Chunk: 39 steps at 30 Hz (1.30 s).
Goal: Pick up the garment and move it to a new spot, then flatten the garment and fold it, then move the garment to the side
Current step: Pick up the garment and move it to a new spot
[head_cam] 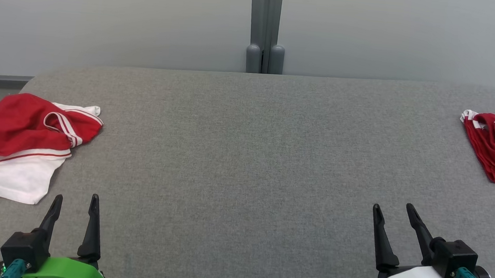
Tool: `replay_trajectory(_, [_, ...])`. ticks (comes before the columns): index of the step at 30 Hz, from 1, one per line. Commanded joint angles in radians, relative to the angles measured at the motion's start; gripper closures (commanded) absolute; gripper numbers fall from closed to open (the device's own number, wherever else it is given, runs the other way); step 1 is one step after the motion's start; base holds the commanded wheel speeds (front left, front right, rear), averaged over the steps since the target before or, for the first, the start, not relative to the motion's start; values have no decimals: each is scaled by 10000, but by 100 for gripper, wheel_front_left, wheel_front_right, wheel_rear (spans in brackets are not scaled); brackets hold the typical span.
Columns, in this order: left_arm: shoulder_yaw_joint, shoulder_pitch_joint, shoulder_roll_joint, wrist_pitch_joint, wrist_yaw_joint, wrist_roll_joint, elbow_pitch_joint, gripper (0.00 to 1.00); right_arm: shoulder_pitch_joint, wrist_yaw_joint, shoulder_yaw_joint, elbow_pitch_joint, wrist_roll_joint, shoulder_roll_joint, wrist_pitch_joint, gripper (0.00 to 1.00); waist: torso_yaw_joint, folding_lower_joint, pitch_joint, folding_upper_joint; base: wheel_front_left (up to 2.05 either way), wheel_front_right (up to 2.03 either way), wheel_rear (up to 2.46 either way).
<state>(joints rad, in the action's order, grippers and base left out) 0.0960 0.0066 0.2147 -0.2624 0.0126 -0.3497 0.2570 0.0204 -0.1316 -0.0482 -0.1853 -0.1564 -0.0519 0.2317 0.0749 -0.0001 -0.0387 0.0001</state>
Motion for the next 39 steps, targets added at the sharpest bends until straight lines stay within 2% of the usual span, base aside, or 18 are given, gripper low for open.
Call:
replay_trajectory(1, [-5,129,83,-33,-50,5,-40,0,112,19,-5,3,40,2,74,0,38,1,11,-1,0,0,0])
replay_trajectory(12, [-61,5,213,22,-133,-74,-92,0,130,19,-18,-5,-28,6,89,0,723,1,72,-1,0,0,0])
replay_trajectory(39, [-187,173,550,217,-455,-307,-457,0,-233,19,-225,-368,-196,4,193,0,3628,1,255,-1,0,0,0])
